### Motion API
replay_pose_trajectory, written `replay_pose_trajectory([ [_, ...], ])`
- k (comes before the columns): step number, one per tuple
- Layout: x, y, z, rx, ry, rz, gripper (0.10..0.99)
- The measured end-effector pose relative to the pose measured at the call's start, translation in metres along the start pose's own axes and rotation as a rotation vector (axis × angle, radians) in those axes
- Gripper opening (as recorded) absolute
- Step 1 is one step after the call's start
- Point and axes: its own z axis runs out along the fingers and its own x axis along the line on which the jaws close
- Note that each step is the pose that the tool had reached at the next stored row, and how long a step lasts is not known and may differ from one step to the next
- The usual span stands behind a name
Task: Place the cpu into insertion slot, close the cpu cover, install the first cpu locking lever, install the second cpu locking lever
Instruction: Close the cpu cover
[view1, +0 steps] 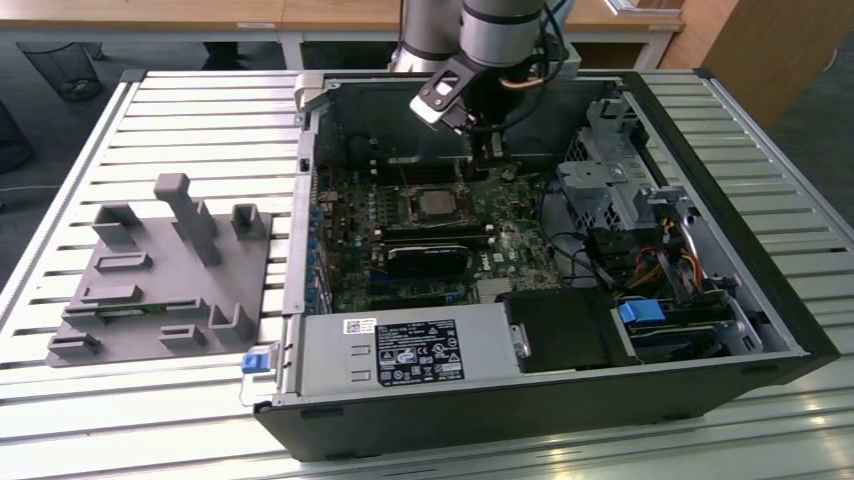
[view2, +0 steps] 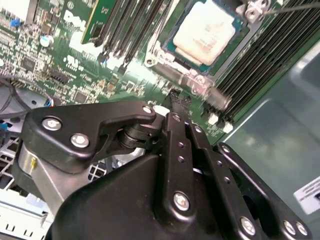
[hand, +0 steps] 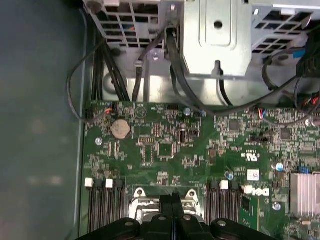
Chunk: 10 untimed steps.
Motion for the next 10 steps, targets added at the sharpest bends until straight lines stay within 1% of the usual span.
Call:
replay_pose_trajectory([
  [5,0.0002,-0.0096,0.0021,0.0,0.0,0.0,0.106],
  [10,0.0003,-0.0222,0.004,0.0,-0.0001,0.0,0.106],
])
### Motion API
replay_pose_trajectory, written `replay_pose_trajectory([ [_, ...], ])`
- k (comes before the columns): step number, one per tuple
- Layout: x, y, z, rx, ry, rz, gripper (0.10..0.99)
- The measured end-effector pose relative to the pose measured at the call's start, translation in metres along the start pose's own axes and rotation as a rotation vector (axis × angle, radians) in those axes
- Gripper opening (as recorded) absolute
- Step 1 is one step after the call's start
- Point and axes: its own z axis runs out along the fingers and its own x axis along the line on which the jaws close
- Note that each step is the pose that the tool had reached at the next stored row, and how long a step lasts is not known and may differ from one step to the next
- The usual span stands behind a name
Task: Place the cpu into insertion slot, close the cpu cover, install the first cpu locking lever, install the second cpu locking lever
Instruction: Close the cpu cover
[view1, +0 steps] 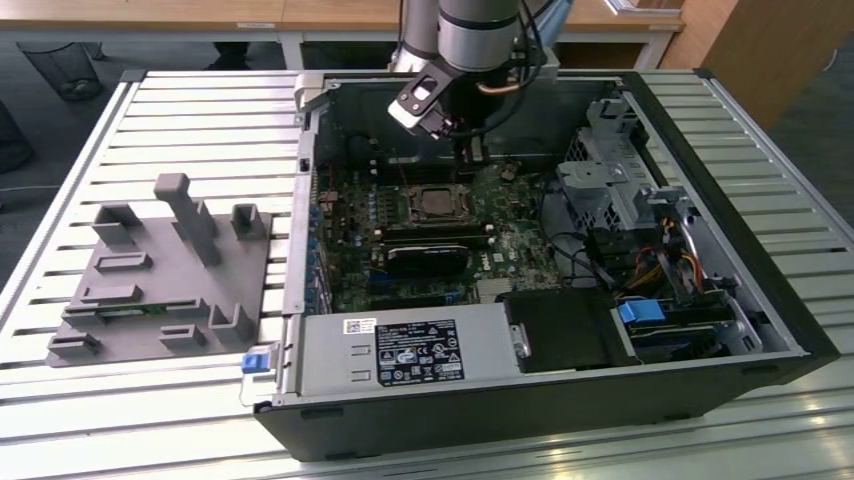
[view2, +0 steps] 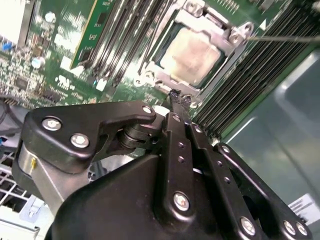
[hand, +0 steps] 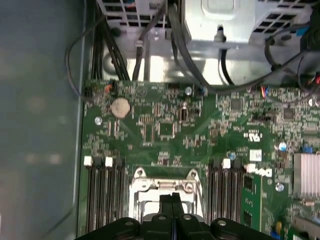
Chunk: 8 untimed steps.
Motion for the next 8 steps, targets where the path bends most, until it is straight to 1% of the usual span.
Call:
replay_pose_trajectory([
  [8,0.0003,-0.0162,0.0004,0.0,0.0,0.0,0.106],
])
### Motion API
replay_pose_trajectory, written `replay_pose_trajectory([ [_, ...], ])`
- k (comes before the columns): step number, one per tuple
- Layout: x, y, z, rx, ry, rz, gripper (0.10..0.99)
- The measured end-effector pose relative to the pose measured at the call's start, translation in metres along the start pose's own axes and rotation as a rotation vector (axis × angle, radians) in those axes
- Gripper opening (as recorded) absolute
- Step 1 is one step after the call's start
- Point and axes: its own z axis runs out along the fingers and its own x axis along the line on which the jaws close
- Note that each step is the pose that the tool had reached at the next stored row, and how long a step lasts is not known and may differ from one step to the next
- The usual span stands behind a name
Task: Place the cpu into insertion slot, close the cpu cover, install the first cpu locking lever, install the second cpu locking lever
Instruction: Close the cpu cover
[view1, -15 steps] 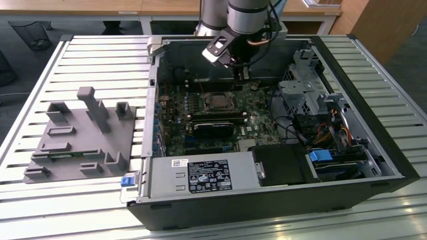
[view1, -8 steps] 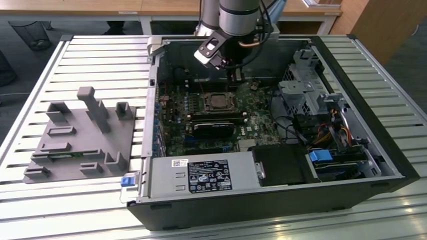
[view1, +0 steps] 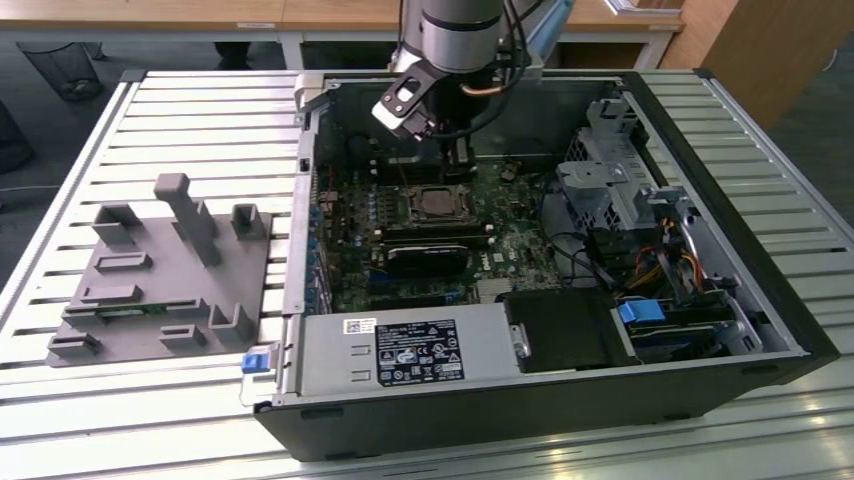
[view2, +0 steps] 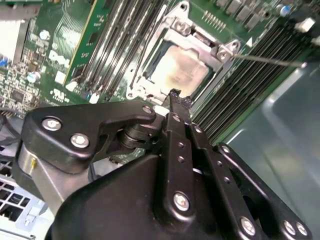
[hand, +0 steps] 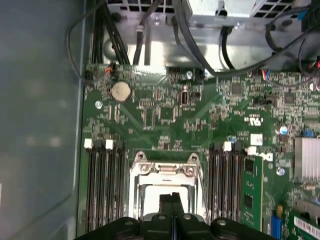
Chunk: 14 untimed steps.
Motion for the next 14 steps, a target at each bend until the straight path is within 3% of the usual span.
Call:
replay_pose_trajectory([
  [14,0.0001,-0.0059,-0.0003,0.0,0.0,0.0,0.106],
])
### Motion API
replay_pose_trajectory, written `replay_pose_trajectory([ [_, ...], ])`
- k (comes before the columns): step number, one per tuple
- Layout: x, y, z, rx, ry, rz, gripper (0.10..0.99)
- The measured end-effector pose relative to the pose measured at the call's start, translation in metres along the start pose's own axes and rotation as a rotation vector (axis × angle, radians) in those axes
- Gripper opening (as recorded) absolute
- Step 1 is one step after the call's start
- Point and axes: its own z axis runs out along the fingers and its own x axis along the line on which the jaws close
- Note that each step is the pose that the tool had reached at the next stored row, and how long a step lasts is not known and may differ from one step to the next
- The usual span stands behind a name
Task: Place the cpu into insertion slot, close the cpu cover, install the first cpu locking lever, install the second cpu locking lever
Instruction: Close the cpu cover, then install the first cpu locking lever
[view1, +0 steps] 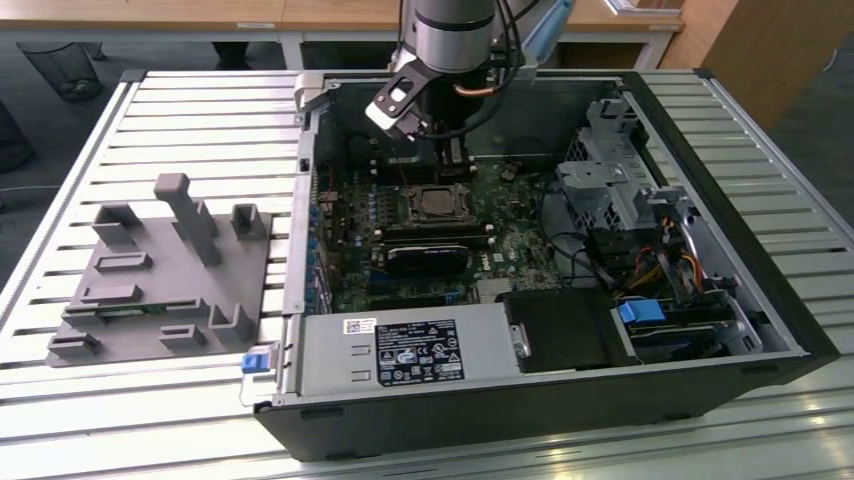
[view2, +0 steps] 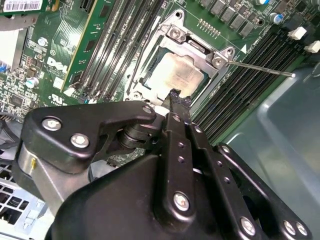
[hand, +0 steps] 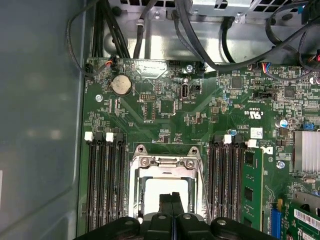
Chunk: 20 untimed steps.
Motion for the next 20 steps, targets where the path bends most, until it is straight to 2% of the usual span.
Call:
replay_pose_trajectory([
  [20,0.0,-0.0034,-0.0016,0.0,-0.0001,0.0,0.106],
])
